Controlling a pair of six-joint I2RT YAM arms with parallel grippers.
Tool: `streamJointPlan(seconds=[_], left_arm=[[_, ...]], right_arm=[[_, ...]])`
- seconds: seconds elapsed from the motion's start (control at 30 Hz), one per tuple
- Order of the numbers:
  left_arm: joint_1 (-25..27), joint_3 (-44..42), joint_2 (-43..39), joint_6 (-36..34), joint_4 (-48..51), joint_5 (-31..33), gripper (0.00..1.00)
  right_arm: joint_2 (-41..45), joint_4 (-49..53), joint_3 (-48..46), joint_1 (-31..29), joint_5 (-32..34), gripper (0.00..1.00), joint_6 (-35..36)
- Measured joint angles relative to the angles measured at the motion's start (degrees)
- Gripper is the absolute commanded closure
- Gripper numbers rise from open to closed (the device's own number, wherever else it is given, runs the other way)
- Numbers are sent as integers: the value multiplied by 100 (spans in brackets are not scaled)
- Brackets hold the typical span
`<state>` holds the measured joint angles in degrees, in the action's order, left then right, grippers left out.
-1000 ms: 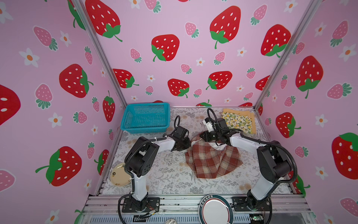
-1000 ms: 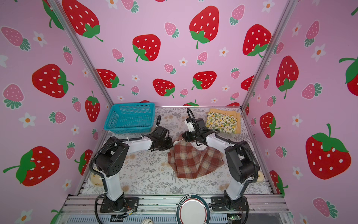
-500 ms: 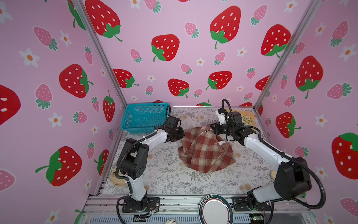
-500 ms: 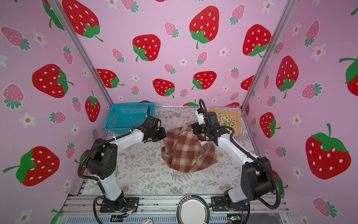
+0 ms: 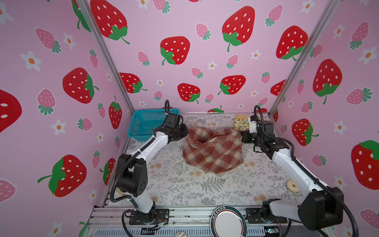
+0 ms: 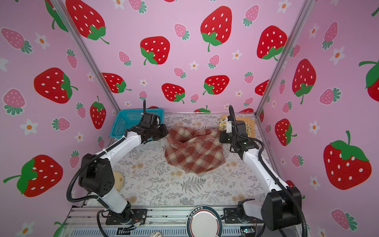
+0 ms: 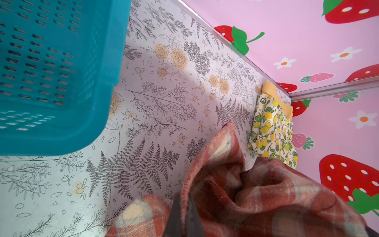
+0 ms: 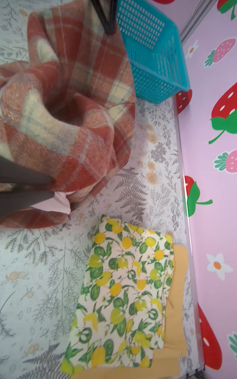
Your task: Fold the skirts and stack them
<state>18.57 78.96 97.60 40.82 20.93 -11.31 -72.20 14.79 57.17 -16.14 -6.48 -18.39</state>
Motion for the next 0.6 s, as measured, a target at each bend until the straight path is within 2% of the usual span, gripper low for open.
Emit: streamJointPlan(seconds=[0.1,0.17,0.23,0.4,0.47,0.5,0.53,0.6], left_arm=[[2,177,48,52,-33,-28,100],[15,188,46,131,-129,-26,100],[52,188,46,195,-170,-4,100],[138,385,216,227,-190,-131,97],[195,584,442,201,-186,-227,97],[229,699,573,184,-173,-267,97],[271,841,728,149,-140,-286,97],[367,1145,1051,103,-74,-313,97]], right_arm=[[177,17,-295,199,101,89,-48],[372,26,-522,328,162,84,-101],[584,26,-715,450,229,62,-195],[960,-61,-994,553,334,36,-275],[1095,-127,-1139,555,326,22,-302],[1169,-170,-1233,555,297,8,-330],[1235,-201,-1320,555,245,0,-330],[1340,-229,-1471,540,138,0,-369]])
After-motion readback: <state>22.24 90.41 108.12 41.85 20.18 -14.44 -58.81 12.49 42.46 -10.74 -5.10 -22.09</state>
